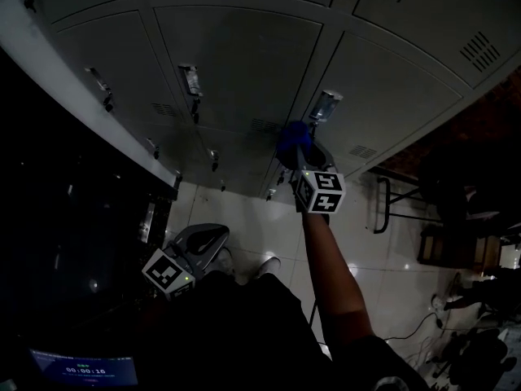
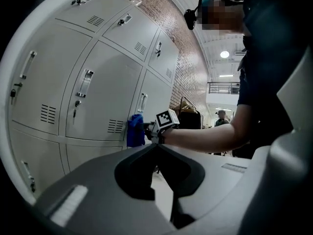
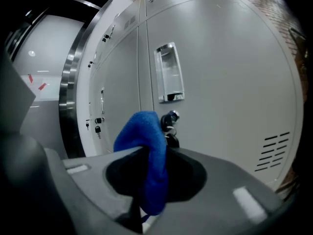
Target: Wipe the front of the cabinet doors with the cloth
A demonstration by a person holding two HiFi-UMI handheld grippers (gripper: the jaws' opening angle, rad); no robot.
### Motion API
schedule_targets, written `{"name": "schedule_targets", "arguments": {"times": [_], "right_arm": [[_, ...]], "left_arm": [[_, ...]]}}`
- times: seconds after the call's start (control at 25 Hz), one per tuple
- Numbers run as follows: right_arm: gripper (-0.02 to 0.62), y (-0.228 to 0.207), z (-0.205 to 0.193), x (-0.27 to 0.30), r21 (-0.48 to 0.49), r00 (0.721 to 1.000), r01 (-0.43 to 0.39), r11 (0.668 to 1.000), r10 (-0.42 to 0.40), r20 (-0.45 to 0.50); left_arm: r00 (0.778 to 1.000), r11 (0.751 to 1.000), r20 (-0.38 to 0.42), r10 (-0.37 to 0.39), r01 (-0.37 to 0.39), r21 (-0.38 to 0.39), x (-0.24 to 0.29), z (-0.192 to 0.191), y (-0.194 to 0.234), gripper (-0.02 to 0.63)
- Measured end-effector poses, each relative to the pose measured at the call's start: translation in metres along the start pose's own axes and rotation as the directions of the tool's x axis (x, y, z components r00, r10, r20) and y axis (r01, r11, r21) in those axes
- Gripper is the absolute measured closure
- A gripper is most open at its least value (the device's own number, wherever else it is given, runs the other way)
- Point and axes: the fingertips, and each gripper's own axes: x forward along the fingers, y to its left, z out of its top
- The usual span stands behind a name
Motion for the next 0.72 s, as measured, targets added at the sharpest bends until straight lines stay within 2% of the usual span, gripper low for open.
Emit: {"name": "schedule_targets", "arguments": {"times": [0.16,0.44,0.72], "right_arm": [[0.528,-0.024,-0.006,0.001,0.039,0.999,0.041,0.998,-0.041,0.006],[0.528,-0.049,-0.006,-0.013,0.022,0.996,0.083,0.996,-0.083,0.010],[0.528,-0.095,-0.013,-0.037,0.010,0.987,0.160,0.987,-0.161,0.007]], "left_arm": [[1.000,1.000,-0.006,0.010,-0.010,0.002,-0.004,-0.002,0.002,0.606],[1.000,1.000,-0.020,-0.008,0.008,0.005,0.002,-0.002,-0.001,0.606],[0.999,0.999,-0.023,-0.045,0.045,0.006,0.019,-0.007,-0.006,0.606]]}}
